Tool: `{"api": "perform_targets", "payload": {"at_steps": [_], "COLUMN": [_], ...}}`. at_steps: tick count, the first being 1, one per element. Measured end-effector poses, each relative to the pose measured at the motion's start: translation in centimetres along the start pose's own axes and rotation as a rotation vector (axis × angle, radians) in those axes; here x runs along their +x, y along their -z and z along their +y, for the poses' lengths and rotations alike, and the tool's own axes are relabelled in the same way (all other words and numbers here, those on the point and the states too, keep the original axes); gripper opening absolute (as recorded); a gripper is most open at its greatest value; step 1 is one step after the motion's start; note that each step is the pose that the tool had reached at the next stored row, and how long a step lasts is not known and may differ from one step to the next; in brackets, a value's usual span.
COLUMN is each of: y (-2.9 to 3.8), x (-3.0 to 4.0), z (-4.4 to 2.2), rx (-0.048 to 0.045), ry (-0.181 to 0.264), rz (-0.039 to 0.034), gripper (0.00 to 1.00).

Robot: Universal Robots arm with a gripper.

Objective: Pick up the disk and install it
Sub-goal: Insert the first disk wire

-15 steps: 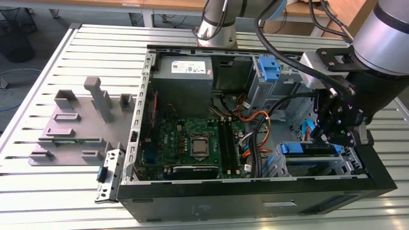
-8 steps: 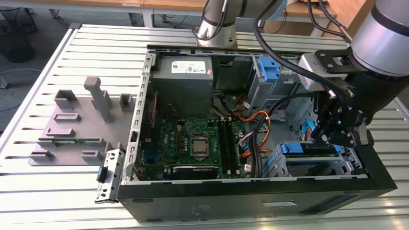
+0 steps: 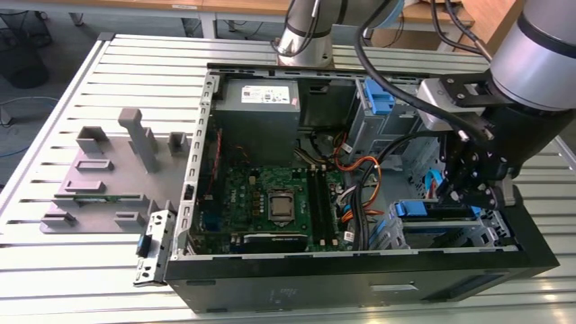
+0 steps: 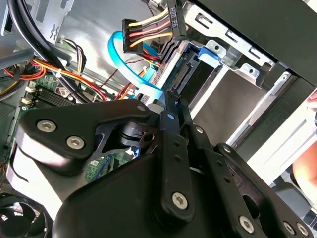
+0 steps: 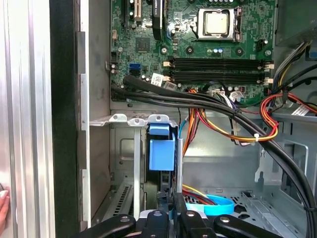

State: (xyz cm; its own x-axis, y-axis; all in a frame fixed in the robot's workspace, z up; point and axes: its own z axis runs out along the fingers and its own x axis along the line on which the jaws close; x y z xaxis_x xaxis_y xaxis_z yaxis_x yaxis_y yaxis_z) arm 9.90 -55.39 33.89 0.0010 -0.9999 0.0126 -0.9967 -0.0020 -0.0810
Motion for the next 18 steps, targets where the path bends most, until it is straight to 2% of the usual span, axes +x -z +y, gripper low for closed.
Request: {"api": "perform_targets", "payload": {"at_steps": [18], "y": [-0.33], "x": [0.13], "z": [0.15], "rx": [0.0006], "ry": [0.000], "rz": [0.0000], "gripper": [0.16]}}
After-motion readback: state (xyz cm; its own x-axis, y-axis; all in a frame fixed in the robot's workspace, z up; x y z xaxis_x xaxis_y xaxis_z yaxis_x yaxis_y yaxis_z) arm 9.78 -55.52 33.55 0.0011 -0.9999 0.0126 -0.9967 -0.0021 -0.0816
